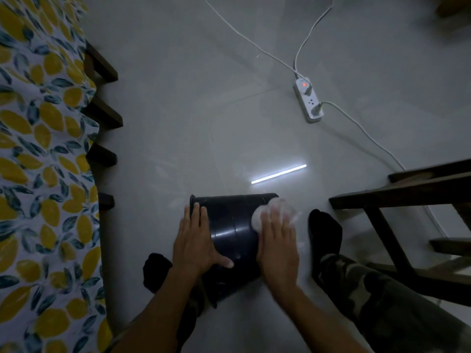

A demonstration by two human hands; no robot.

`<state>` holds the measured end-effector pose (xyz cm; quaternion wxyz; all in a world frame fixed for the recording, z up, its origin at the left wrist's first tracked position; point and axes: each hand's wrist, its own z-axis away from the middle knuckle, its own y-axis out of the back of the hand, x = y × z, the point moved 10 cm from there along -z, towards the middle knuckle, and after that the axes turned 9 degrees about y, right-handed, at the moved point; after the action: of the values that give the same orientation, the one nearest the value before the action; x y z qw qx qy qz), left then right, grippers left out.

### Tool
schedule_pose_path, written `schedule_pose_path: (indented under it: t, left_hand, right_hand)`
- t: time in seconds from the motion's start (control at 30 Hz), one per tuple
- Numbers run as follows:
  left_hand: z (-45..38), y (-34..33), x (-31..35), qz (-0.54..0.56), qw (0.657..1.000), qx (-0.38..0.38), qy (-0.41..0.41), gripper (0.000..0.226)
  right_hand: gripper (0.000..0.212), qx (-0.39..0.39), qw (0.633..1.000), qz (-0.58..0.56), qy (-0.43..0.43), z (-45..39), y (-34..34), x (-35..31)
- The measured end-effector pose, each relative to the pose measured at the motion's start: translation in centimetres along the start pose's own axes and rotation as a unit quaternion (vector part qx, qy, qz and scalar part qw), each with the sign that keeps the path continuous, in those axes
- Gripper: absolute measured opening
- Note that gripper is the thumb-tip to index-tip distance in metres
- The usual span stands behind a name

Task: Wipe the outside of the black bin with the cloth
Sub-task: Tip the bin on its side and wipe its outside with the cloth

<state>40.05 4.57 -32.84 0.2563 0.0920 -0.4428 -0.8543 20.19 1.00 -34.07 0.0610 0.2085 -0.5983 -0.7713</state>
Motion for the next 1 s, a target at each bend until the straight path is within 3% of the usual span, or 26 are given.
schedule_pose_path:
  t: [0.07, 0.13, 0.2, 0.27, 0.37, 0.5, 0.6, 0.67, 0.77, 0.87, 0.93, 1.0]
  left_hand:
    - [0.5, -0.3, 0.2, 0.020, 1.000, -0.002, -0.010, 0.164]
    - [1.1, -0.7, 0.1, 0.062, 0.998, 0.011, -0.029, 0.155]
    - [1.2, -0.5, -0.1, 0.088, 0.994, 0.038, -0.053, 0.136]
    - [0.8, -0.8, -0.2, 0.073, 0.995, 0.027, -0.056, 0.140]
    - [0.0, -0.4, 0.0, 0.061, 0.997, -0.018, -0.037, 0.162]
    - [0.4, 0.3, 0.6, 0.071, 0.997, -0.022, -0.021, 0.164]
    - [1.9, 0.8, 0.2, 0.206, 0.978, 0.021, -0.003, 0.169]
    - [3.0, 0.3, -1.2, 0.320, 0.946, 0.027, 0.038, 0.166]
    - [5.0, -1.1, -1.8, 0.387, 0.920, -0.029, 0.049, 0.140]
    - [6.5, 0.9, -2.6, 0.412, 0.909, 0.031, 0.058, 0.073]
    - [6.4, 2.0, -2.8, 0.417, 0.906, 0.053, 0.044, 0.056]
    - [5.8, 2.2, -3.3, 0.387, 0.919, 0.065, 0.044, 0.053]
  right_hand:
    - [0.086, -0.035, 0.998, -0.032, 0.046, 4.1, -1.7, -3.8]
    - [0.088, -0.017, 0.996, -0.050, 0.076, 4.5, -2.5, -7.2]
    - [0.080, 0.003, 0.991, -0.056, 0.118, 1.1, -1.4, -9.5]
    - [0.059, -0.003, 0.987, -0.073, 0.143, -3.0, -0.2, -10.0]
    - [0.030, 0.031, 0.992, -0.100, 0.075, -7.7, 1.6, -6.6]
    - [0.033, 0.052, 0.992, -0.086, -0.080, -10.5, 1.3, 2.3]
    - [0.026, 0.040, 0.980, -0.145, -0.127, -8.4, 1.7, 6.7]
    - [0.026, 0.021, 0.971, -0.189, -0.146, -6.1, 2.0, 7.8]
    - [0.020, 0.009, 0.948, -0.273, -0.165, -2.9, 1.6, 7.5]
    - [0.014, 0.049, 0.921, -0.336, -0.192, -0.5, 1.7, 6.8]
    - [0.011, 0.048, 0.908, -0.365, -0.199, 0.1, 1.8, 6.3]
    - [0.013, 0.053, 0.901, -0.380, -0.202, 0.0, 1.9, 6.3]
